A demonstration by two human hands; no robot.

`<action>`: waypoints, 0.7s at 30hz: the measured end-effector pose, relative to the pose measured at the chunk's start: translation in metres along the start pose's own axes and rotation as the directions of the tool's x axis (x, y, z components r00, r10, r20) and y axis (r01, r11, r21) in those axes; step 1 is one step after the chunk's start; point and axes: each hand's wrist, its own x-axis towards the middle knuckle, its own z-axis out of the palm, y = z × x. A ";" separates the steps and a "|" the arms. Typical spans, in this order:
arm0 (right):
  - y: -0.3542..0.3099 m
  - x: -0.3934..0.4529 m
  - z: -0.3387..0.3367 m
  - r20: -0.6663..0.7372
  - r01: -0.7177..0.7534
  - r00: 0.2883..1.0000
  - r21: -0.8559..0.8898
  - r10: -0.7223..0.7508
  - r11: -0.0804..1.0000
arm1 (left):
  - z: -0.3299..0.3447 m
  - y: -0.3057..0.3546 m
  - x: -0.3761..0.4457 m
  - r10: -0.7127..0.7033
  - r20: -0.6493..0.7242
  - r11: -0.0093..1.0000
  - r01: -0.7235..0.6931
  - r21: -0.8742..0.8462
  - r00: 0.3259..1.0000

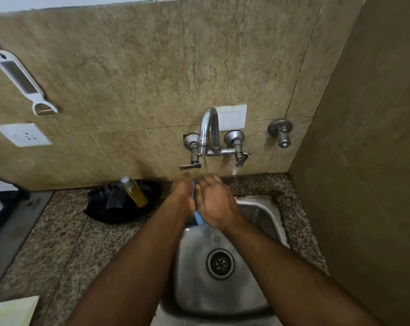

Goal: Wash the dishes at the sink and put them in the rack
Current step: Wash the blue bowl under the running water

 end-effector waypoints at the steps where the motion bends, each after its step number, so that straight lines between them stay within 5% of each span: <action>1: 0.001 0.004 0.001 -0.002 -0.078 0.997 0.048 0.078 0.996 | 0.003 -0.005 -0.002 0.060 -0.038 0.996 -0.057 0.064 0.998; 4: 0.013 0.029 -0.001 0.114 -0.371 0.928 0.223 0.353 0.902 | 0.005 -0.022 -0.008 0.248 -0.013 0.954 -0.242 0.175 0.969; 6: 0.019 0.040 -0.005 0.187 -0.419 0.905 0.241 0.382 0.875 | 0.001 -0.031 -0.011 0.258 0.028 0.958 -0.260 0.120 0.966; 8: 0.017 0.039 -0.010 0.160 -0.353 0.931 0.156 0.328 0.923 | -0.002 -0.031 -0.012 0.204 0.077 0.975 -0.210 0.071 0.976; 11: 0.006 0.020 -0.007 0.035 -0.053 0.998 -0.079 0.056 0.995 | -0.006 -0.018 -0.008 0.026 0.126 0.999 -0.021 -0.044 0.992; 13: 0.002 0.008 -0.004 -0.013 0.024 1.000 -0.053 -0.024 0.998 | -0.002 -0.009 -0.011 0.013 0.070 1.000 -0.012 -0.011 0.997; 15: 0.008 0.012 -0.001 -0.045 -0.117 0.992 0.089 0.121 0.989 | 0.003 -0.009 -0.012 0.113 0.068 0.987 -0.120 0.105 0.991; 18: 0.022 0.039 -0.004 0.135 -0.419 0.908 0.245 0.398 0.874 | 0.005 -0.022 -0.015 0.234 0.115 0.952 -0.252 0.174 0.965; 21: 0.024 0.047 -0.011 0.152 -0.397 0.915 0.179 0.374 0.900 | -0.001 -0.029 -0.010 0.196 0.176 0.973 -0.214 0.087 0.965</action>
